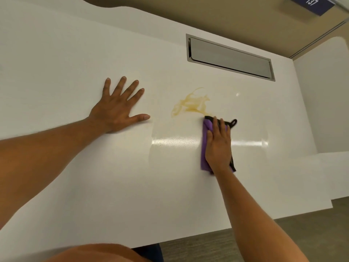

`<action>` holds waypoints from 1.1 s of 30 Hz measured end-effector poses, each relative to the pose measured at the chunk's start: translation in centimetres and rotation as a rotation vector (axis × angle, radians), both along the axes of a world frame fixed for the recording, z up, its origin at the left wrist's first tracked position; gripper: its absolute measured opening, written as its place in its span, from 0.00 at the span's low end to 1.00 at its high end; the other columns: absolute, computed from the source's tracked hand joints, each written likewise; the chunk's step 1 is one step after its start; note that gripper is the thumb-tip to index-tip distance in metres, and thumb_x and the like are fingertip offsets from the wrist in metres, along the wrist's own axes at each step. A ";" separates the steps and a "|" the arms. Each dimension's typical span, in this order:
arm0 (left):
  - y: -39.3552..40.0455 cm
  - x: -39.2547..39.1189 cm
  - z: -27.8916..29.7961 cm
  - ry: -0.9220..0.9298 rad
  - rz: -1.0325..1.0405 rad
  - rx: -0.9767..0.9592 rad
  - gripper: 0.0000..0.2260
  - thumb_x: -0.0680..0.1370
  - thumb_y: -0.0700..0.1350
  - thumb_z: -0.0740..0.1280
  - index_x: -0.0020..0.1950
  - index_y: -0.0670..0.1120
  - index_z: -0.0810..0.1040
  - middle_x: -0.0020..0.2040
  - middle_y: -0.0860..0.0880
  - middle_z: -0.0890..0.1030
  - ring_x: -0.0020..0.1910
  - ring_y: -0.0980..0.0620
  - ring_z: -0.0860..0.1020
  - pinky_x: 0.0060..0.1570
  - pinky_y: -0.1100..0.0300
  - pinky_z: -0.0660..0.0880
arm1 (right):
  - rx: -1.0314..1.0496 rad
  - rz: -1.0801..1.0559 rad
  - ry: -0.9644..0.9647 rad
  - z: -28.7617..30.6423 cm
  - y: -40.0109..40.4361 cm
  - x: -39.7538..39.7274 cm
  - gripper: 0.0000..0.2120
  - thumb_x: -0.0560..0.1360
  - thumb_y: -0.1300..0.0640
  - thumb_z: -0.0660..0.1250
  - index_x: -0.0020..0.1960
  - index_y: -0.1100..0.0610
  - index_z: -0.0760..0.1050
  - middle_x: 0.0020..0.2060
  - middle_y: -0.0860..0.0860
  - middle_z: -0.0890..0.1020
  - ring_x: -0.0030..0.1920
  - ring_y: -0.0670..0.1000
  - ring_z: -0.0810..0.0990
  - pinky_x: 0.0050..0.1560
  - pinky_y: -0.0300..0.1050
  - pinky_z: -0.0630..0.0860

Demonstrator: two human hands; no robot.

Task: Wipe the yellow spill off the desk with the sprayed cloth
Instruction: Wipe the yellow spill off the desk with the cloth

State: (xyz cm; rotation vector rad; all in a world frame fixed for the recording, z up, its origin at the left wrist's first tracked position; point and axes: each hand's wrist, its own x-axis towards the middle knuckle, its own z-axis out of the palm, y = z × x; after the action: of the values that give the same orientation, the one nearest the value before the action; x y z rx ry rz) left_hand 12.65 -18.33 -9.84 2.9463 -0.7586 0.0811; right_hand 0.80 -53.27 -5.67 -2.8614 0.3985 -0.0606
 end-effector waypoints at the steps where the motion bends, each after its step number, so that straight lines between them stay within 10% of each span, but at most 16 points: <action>1: 0.0 0.0 0.0 0.001 0.002 0.000 0.45 0.78 0.78 0.44 0.87 0.51 0.56 0.88 0.47 0.57 0.87 0.37 0.55 0.82 0.28 0.47 | 0.032 -0.051 0.010 -0.1 -0.2 -1.6 0.24 0.88 0.54 0.52 0.84 0.55 0.59 0.83 0.56 0.62 0.83 0.62 0.58 0.82 0.61 0.58; 12: -0.2 0.0 -0.1 -0.066 -0.004 0.019 0.40 0.82 0.73 0.48 0.86 0.49 0.58 0.87 0.44 0.60 0.85 0.35 0.58 0.80 0.27 0.50 | -0.010 0.354 0.031 -1.3 9.5 -4.6 0.25 0.88 0.48 0.51 0.84 0.46 0.58 0.84 0.48 0.60 0.84 0.56 0.54 0.82 0.55 0.59; 18: 0.0 -0.2 0.3 -0.013 -0.004 0.000 0.42 0.80 0.74 0.44 0.86 0.50 0.58 0.87 0.45 0.59 0.86 0.35 0.56 0.81 0.28 0.47 | -0.045 0.007 -0.010 -0.7 4.1 2.8 0.24 0.88 0.53 0.54 0.84 0.54 0.61 0.82 0.55 0.64 0.81 0.64 0.60 0.80 0.56 0.60; 28: -0.3 -0.4 0.9 0.009 0.004 0.012 0.42 0.80 0.73 0.45 0.87 0.48 0.58 0.87 0.43 0.57 0.86 0.35 0.55 0.81 0.28 0.46 | 0.026 0.053 0.078 -0.9 -0.5 -12.1 0.25 0.89 0.53 0.54 0.85 0.45 0.56 0.85 0.42 0.54 0.85 0.50 0.50 0.84 0.52 0.55; 33: -0.3 -0.3 0.9 -0.006 0.003 0.040 0.42 0.81 0.73 0.44 0.87 0.48 0.57 0.87 0.43 0.57 0.86 0.34 0.55 0.81 0.27 0.48 | 0.077 -0.227 0.040 0.4 -7.7 -2.8 0.24 0.88 0.56 0.55 0.83 0.56 0.61 0.83 0.56 0.62 0.83 0.63 0.56 0.83 0.59 0.56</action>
State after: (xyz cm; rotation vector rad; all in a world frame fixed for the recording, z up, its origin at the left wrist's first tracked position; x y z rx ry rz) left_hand 12.34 -18.62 -8.97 2.9858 -0.7660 0.0765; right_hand -2.05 -61.00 -5.26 -2.7328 0.7156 -0.0291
